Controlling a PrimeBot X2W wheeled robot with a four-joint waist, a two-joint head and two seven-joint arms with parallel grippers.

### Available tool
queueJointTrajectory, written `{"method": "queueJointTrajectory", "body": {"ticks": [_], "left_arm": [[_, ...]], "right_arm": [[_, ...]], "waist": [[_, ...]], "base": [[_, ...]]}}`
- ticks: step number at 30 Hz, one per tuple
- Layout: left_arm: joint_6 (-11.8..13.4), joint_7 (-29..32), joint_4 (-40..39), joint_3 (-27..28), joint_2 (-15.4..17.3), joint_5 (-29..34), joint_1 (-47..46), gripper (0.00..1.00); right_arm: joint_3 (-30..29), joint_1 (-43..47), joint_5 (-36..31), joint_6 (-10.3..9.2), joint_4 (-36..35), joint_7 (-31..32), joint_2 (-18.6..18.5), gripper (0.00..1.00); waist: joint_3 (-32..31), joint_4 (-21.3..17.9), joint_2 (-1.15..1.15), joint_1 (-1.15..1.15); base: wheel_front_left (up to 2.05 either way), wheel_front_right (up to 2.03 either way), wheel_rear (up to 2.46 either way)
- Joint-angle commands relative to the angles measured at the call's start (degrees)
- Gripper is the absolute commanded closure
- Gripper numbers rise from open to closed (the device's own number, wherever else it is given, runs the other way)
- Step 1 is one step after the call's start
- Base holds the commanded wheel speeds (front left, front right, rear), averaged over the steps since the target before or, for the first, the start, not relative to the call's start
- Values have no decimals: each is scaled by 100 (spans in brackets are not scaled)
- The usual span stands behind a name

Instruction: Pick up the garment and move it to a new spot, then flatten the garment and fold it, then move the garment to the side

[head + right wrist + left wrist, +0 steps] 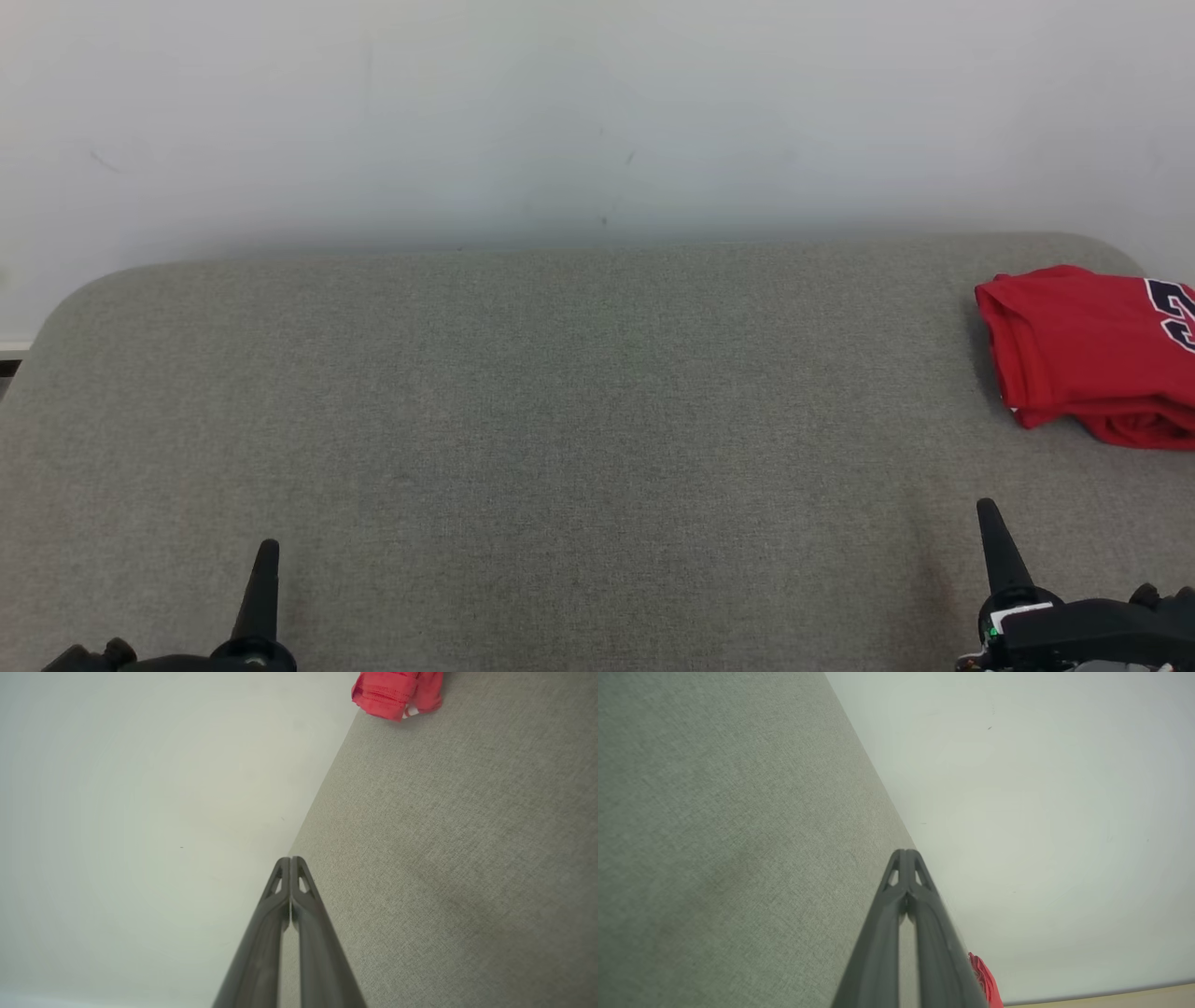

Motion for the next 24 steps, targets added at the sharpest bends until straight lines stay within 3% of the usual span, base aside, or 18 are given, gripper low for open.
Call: {"method": "queueJointTrajectory", "body": {"ticks": [1, 24], "left_arm": [[-5, 42, -70, 19, 10, -163, -140, 100], [-8, 348, -91, 43, -9, -1347, -240, 100]], "right_arm": [[-33, -106, 165, -8, -69, 41, 10, 100], [-148, -200, 1237, -10, -94, 340, 77, 100]], "waist": [[4, -4, 0, 0], [64, -57, 0, 0]], "base": [[0, 0, 0], [0, 0, 0]]}}
